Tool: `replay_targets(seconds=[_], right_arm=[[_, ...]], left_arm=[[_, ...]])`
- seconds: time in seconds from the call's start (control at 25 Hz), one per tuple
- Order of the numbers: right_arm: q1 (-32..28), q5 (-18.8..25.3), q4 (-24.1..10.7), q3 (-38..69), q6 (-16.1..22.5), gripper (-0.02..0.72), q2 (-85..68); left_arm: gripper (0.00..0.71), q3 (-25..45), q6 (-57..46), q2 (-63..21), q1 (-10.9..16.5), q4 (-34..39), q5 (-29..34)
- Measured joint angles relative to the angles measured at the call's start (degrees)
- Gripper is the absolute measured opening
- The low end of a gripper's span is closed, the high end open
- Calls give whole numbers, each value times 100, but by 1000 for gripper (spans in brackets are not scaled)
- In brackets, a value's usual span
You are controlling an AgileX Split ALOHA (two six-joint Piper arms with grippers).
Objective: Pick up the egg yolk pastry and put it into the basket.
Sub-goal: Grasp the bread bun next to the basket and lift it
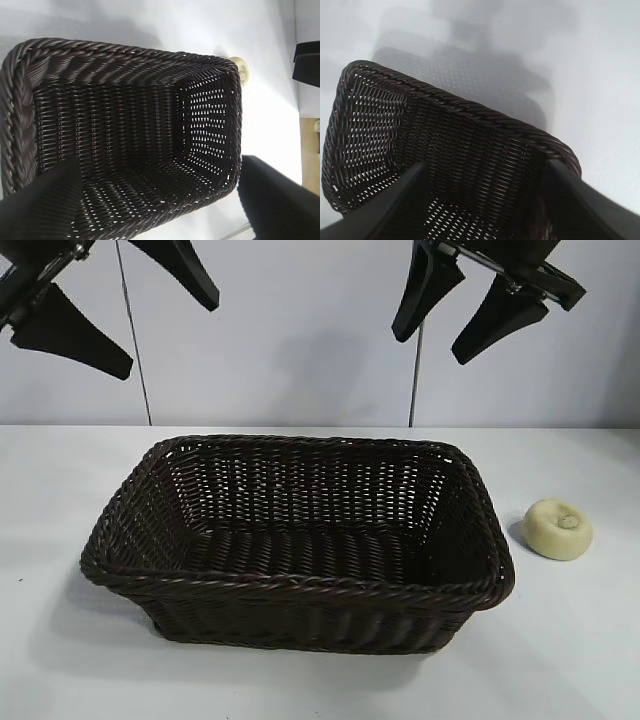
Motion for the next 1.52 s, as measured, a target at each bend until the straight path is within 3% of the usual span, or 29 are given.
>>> replay_targets(seconds=[0.92,1.24,1.52], right_arm=[[0,-148,0,0,0,474,0],[-32,-51,-598,0,40,474,0],[-730,185,-713,0,98,474,0]], left_arm=[[613,0,131,0,0,-6,0],[613,0,143,0,0,-6,52],[613,0,143,0,0,-6,58]])
